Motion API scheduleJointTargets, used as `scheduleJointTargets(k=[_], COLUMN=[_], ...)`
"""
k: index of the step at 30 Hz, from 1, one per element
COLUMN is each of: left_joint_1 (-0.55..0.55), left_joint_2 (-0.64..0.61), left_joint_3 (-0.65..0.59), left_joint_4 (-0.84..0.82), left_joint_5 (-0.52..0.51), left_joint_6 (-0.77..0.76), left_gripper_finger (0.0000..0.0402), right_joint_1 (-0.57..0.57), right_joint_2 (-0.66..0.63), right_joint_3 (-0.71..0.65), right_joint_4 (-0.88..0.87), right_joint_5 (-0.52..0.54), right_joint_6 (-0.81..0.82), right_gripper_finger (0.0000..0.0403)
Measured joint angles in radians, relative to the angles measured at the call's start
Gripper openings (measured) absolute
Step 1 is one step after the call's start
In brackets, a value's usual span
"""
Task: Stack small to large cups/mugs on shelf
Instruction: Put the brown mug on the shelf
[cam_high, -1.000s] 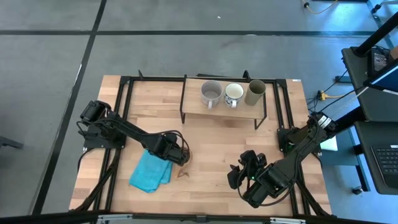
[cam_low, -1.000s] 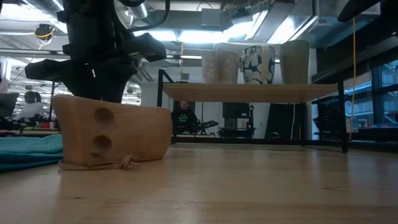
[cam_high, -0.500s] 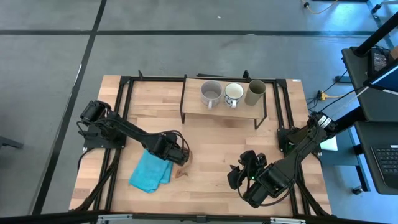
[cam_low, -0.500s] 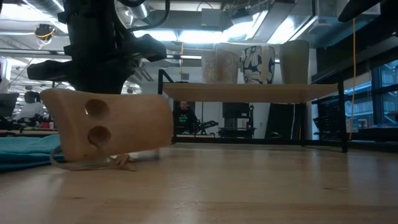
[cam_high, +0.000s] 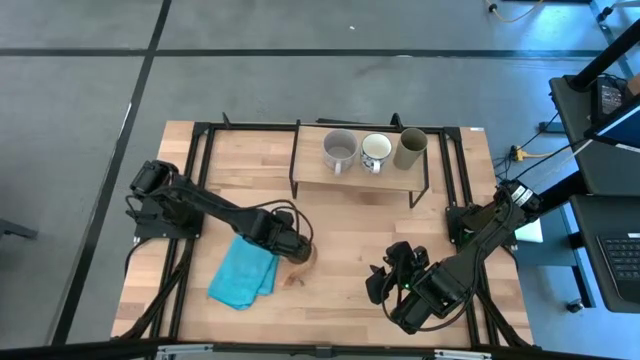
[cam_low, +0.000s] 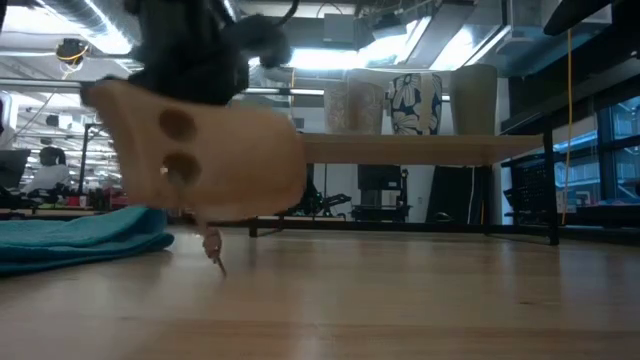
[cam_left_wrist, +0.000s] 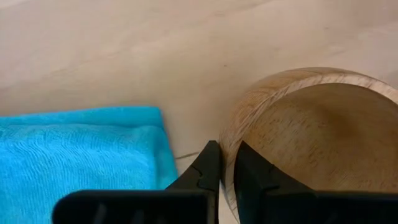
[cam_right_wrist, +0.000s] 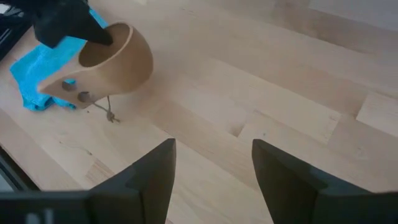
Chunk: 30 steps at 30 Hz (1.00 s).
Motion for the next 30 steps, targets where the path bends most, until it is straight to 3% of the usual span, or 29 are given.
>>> scheduleJointTargets(k=[9,17,24,30], left_joint_1=[0.043,0.150,0.258,0.355], left_joint_2=[-0.001,-0.002,-0.002,-0.002], left_joint_3=[0.253,0.493,0.619,0.713], left_joint_4=[-0.267,-0.420,-0.642,-0.658], left_joint_5=[-0.013,-0.107,-0.144,-0.180], left_joint_6=[0.116,0.204,0.249,0.291], left_gripper_finger=[0.0016,0.0016,0.0016,0.0016], right_joint_1=[0.002,0.011,0.027,0.029], right_joint_2=[0.000,0.000,0.000,0.000], right_joint_3=[0.000,0.000,0.000,0.000], right_joint_4=[0.000,0.000,0.000,0.000], right_joint_5=[0.001,0.027,0.035,0.038], right_joint_6=[-0.003,-0.004,-0.002,-0.001], right_gripper_finger=[0.0213,0.0213,0.0213,0.0213])
